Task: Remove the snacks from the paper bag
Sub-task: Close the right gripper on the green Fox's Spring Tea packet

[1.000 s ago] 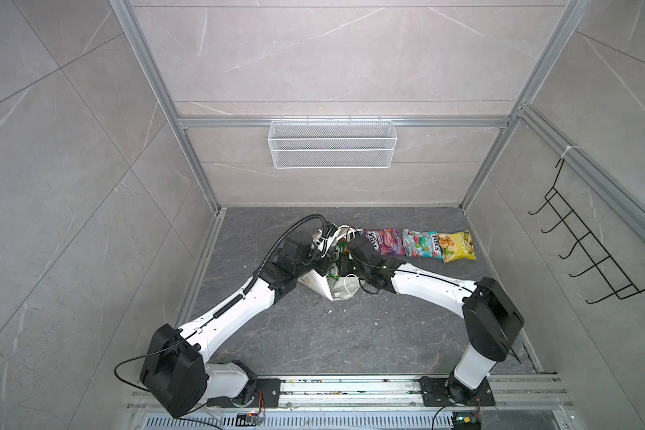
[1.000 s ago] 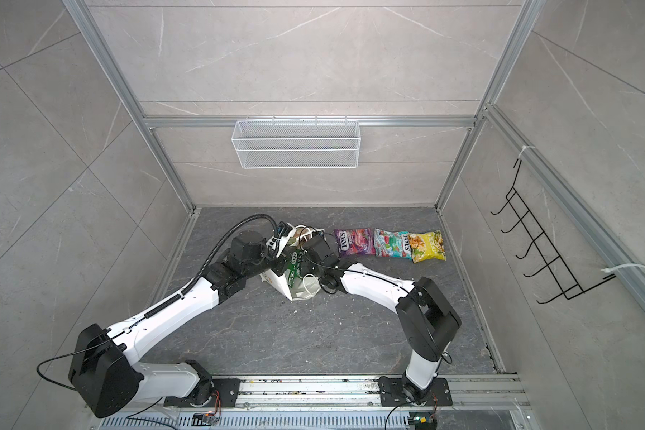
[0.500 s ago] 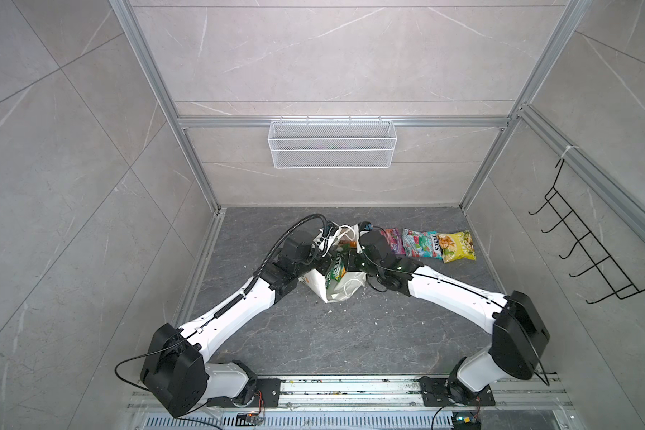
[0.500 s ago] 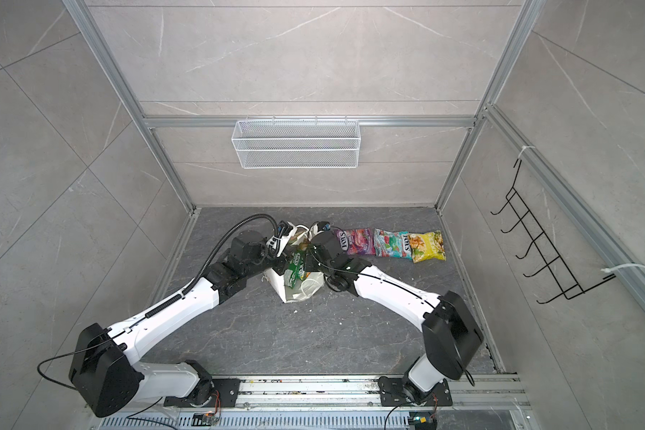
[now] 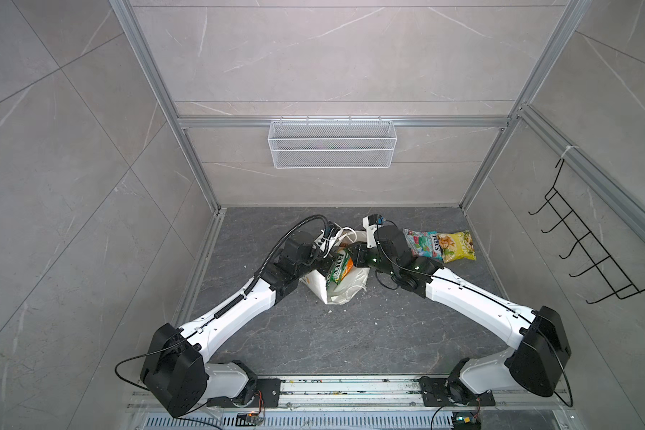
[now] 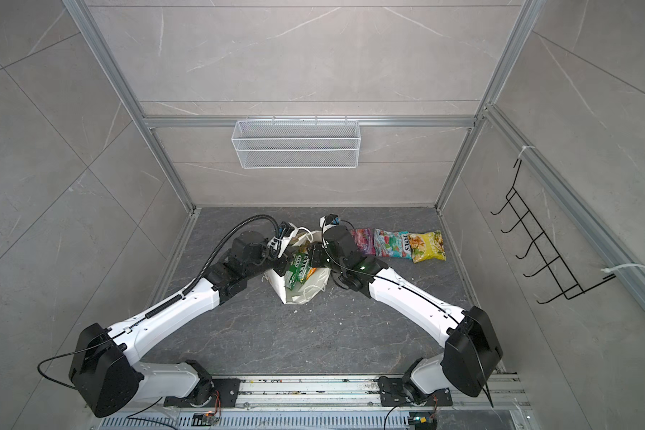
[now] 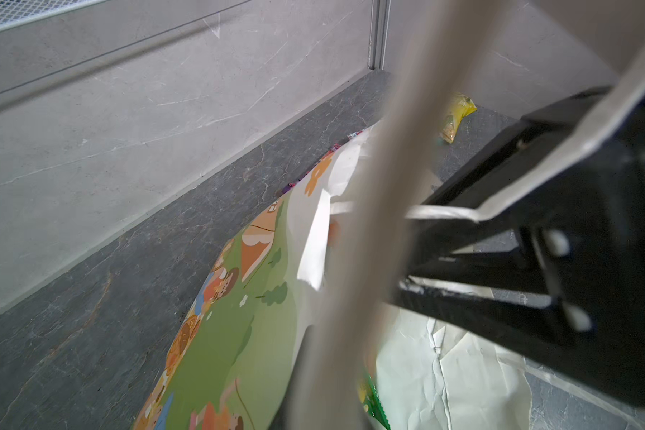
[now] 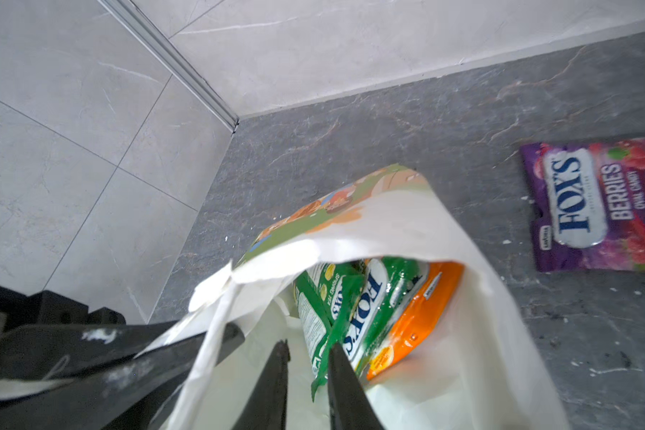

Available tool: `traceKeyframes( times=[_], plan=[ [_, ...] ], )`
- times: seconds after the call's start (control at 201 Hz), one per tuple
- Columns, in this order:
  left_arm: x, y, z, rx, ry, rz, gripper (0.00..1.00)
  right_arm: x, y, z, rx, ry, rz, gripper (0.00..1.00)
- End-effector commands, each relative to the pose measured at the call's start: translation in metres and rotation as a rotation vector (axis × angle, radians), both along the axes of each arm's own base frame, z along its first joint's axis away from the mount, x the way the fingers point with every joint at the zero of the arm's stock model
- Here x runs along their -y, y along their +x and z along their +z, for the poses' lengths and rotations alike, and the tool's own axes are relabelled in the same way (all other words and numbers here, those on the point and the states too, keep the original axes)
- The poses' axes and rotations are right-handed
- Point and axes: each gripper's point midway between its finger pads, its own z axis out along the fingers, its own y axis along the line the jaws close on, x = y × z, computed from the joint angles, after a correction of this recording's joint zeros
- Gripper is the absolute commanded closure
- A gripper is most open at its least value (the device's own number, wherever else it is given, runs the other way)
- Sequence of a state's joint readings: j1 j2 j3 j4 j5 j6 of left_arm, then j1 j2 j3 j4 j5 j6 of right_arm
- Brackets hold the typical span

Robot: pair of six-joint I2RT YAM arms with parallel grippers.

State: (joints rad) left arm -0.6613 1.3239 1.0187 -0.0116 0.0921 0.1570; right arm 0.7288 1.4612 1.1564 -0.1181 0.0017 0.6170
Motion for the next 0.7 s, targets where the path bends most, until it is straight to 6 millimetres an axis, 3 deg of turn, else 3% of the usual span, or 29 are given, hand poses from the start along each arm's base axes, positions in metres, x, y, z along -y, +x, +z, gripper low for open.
traceKeyframes(
  times=[0.0,0.319,0.587,0.697],
  plan=[
    [0.007,0.002,0.019,0.060,-0.052,-0.024,1.00,-0.012,-0.007,-0.013,-0.028,0.046,0.012,0.79],
    [0.007,0.005,0.022,0.060,-0.053,-0.013,1.00,-0.024,-0.023,-0.063,-0.054,0.070,-0.029,0.87],
    [0.009,0.006,0.021,0.055,-0.057,-0.011,1.00,-0.031,-0.021,-0.079,-0.098,0.037,-0.036,0.82],
    [0.008,0.006,0.022,0.058,-0.056,-0.013,1.00,-0.021,-0.013,-0.089,-0.127,-0.024,-0.116,0.79]
  ],
)
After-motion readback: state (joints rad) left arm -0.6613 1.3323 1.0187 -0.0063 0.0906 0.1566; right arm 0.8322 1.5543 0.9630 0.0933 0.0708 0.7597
